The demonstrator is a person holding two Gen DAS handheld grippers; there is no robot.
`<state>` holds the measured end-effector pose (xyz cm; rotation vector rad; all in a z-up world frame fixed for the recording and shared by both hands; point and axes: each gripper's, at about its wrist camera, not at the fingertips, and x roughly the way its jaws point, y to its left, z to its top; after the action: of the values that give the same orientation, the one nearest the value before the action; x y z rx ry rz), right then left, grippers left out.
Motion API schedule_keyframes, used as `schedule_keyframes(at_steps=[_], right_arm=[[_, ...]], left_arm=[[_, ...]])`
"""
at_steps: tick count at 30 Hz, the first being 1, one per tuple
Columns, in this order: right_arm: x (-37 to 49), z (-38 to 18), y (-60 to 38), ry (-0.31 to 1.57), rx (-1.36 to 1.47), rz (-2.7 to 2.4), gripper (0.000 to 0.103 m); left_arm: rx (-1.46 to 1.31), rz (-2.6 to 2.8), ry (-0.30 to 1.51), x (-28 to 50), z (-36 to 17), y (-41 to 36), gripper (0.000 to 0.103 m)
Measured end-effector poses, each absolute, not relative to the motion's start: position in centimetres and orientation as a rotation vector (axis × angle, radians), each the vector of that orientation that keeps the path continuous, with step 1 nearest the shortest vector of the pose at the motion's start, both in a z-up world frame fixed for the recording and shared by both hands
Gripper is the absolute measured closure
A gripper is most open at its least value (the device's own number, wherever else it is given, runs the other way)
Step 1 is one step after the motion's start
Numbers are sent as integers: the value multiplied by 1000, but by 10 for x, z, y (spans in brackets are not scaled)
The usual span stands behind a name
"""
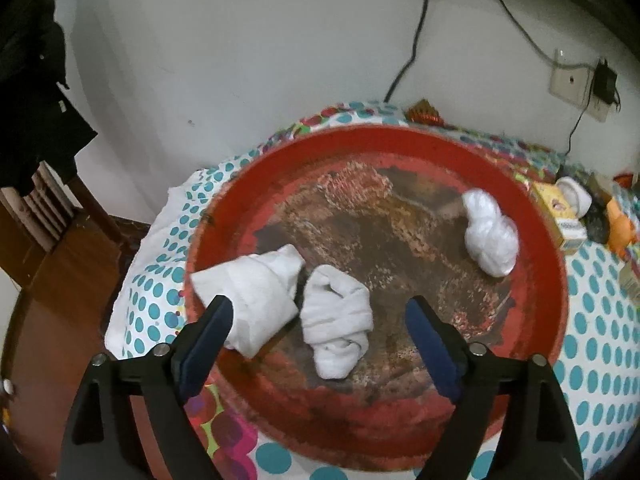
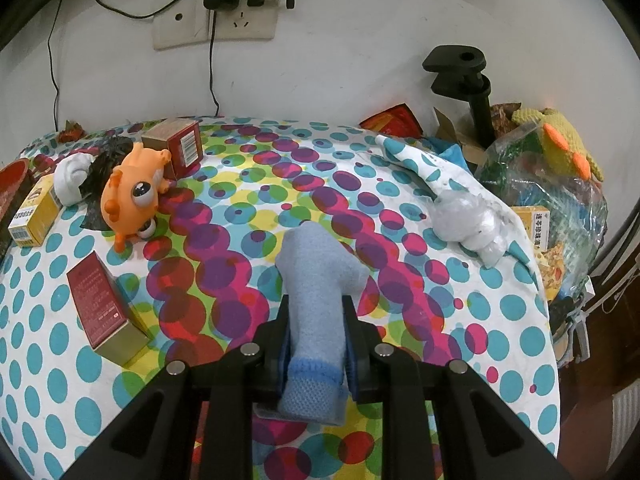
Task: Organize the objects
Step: 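Release the white rolled sock on the tray and withdraw the left gripper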
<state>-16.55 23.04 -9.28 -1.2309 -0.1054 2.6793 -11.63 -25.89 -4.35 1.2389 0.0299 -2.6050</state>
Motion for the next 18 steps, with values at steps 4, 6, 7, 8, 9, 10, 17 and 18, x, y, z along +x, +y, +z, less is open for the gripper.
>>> schedule_keyframes(at_steps=[4, 6, 7, 8, 9, 10, 17, 18], right_arm=[[-166, -92, 230, -106, -1228, 2680, 82], [-166, -92, 229, -110, -1223, 2683, 82], [-165, -92, 229, -111, -1222, 2687, 82], [-165, -92, 229, -115, -1222, 2686, 82], [-165, -92, 228, -121, -1216, 2685, 82], [-164, -91, 228, -126, -1207, 2687, 82], [-163, -88, 226, -124, -1204, 2677, 82], [-161, -85, 227, -97, -1198, 2681, 82]], left_arm=[[1185, -2593, 55, -106, -36, -263, 9], [1166, -2570, 60, -98, -36, -266, 8], [1152, -2558, 58, -95, -37, -267, 8], [1141, -2551, 54, -91, -38, -268, 8], [1133, -2540, 43, -86, -39, -268, 7], [1122, -2532, 34, -81, -40, -268, 7], [1094, -2498, 44, -52, -45, -272, 5], [1095, -2500, 55, -49, -45, -272, 4]])
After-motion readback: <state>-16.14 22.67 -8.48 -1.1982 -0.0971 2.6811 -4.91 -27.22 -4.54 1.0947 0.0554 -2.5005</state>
